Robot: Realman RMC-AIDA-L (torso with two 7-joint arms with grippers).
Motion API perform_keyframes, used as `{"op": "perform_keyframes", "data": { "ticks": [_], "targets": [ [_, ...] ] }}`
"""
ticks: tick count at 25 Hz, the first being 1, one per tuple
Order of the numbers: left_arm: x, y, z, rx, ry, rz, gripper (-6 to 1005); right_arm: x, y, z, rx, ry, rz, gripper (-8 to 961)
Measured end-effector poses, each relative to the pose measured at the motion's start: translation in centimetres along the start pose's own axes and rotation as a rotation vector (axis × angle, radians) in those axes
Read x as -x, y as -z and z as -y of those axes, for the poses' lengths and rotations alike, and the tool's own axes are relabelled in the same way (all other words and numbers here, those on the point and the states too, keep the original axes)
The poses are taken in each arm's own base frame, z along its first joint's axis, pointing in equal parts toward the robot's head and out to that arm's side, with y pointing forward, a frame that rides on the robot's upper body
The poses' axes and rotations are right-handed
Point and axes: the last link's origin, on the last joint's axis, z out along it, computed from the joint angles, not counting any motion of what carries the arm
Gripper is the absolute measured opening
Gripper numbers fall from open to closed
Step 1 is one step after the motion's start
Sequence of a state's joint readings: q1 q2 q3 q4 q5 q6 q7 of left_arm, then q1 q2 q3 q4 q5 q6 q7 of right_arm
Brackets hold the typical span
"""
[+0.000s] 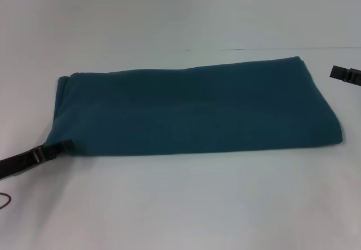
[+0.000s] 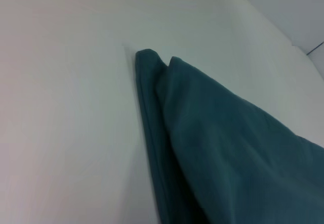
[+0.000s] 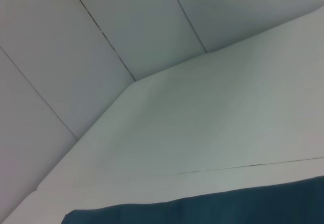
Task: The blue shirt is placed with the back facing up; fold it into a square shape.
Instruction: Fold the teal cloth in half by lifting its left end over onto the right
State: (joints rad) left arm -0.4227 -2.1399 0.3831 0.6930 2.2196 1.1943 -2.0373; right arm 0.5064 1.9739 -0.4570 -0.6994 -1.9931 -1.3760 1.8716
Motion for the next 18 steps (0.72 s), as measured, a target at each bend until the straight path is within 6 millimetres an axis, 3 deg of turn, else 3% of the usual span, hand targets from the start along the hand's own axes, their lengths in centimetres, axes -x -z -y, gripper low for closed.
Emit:
{"op": "perform_keyframes", "data": {
  "ticks": [8,18],
  "targets": [
    [-1.5,-0.7,-0.3,-0.02,-0.033,-0.016,685,0.1,0.0,0.1,-0.004,-0.003,0.003,837],
    [-1.7,-1.2,-0.8,-0.01,-0.052,-0.001,684,-0.1,0.2,0.2,-0.012,-0.015,0.0,838]
  ]
}}
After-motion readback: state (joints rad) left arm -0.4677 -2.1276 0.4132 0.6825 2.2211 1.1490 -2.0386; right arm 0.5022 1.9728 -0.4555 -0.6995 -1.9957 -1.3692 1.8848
